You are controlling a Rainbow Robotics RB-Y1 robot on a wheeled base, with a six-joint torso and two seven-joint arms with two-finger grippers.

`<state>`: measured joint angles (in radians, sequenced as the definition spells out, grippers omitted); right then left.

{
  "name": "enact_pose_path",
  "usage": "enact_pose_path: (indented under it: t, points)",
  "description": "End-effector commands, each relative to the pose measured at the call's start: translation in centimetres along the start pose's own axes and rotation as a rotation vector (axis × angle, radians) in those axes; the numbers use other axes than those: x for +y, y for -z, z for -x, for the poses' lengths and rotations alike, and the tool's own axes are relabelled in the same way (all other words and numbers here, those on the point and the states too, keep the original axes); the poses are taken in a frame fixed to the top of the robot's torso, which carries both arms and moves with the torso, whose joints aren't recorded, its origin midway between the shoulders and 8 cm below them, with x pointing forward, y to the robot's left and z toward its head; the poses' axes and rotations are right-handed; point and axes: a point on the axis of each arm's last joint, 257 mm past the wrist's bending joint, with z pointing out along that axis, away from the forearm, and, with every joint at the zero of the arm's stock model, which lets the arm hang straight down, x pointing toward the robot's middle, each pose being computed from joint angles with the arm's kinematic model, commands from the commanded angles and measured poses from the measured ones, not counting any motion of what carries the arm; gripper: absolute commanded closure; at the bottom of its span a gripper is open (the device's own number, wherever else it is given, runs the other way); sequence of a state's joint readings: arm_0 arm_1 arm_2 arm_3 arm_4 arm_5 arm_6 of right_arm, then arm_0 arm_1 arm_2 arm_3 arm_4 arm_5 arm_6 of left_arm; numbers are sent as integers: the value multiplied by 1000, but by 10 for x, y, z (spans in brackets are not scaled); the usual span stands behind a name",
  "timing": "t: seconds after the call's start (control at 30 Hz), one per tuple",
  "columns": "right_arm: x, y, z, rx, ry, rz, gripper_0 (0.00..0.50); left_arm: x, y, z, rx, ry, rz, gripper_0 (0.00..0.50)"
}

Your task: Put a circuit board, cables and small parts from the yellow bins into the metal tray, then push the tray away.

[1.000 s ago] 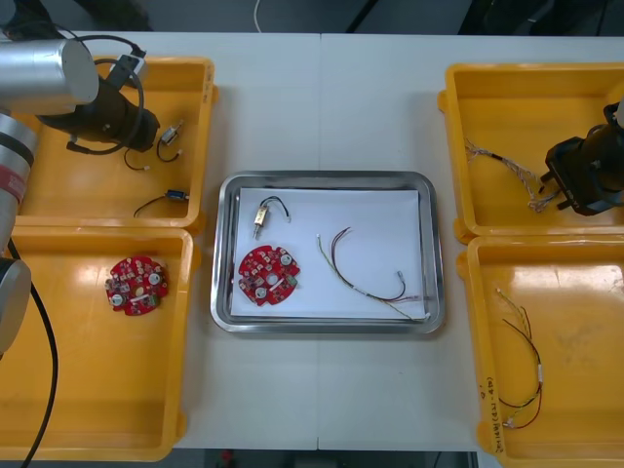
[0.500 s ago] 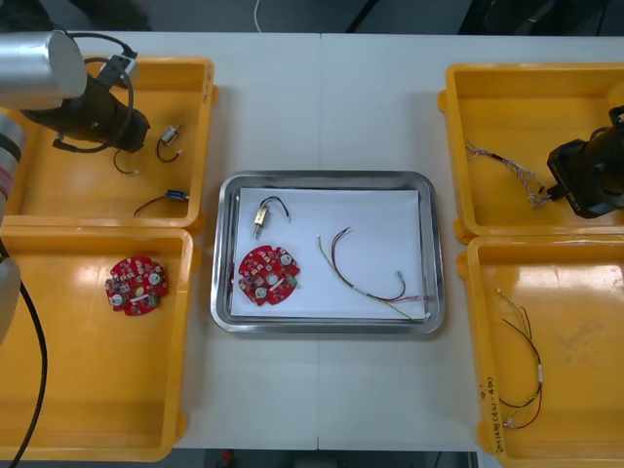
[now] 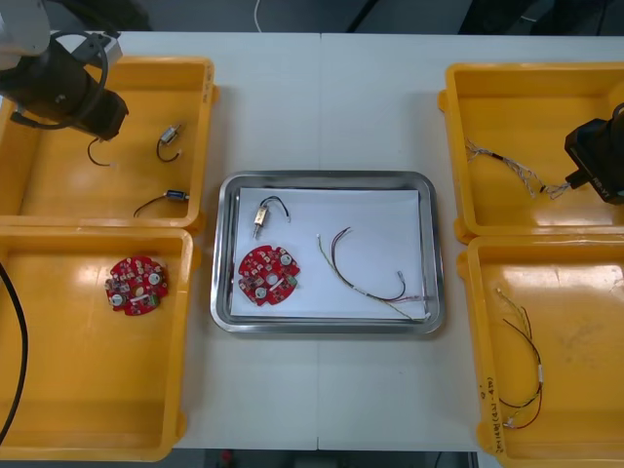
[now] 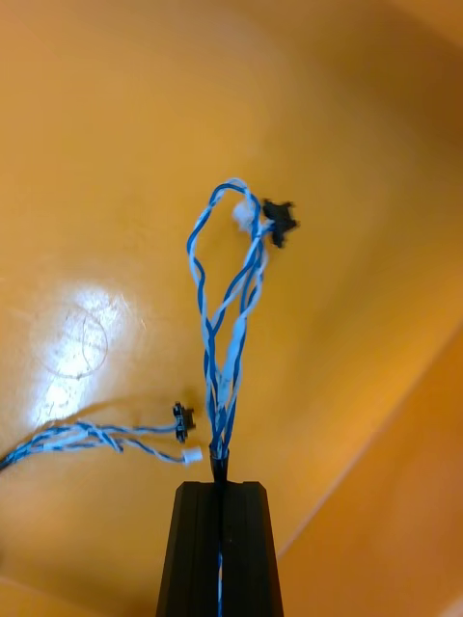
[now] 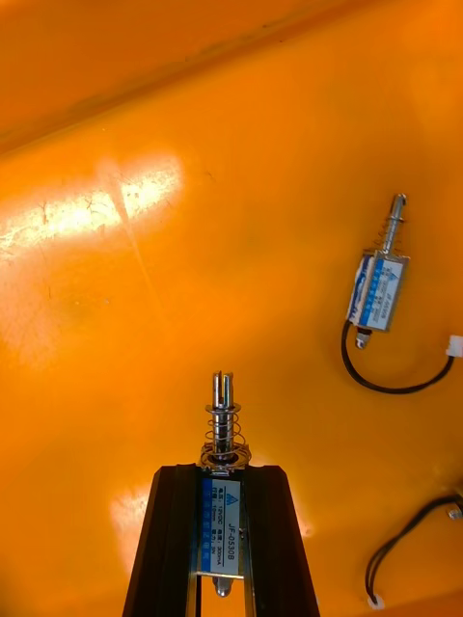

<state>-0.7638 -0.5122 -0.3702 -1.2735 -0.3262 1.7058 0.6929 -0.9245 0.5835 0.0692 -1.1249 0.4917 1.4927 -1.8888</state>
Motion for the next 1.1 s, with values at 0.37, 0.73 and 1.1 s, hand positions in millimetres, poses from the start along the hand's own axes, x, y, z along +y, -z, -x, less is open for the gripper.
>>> enact_pose_path:
  t: [0.37,0.73,1.1]
  points:
    - [0,94,26,-127,291,15,500,-6,60,-3,2,-3,51,500]
    - [35,138,19,-247,590,110,500,-56,77,-8,-1,33,22,500]
    - [66,161,-22,-239,955,236,500,-93,89,-10,-14,62,-10,500]
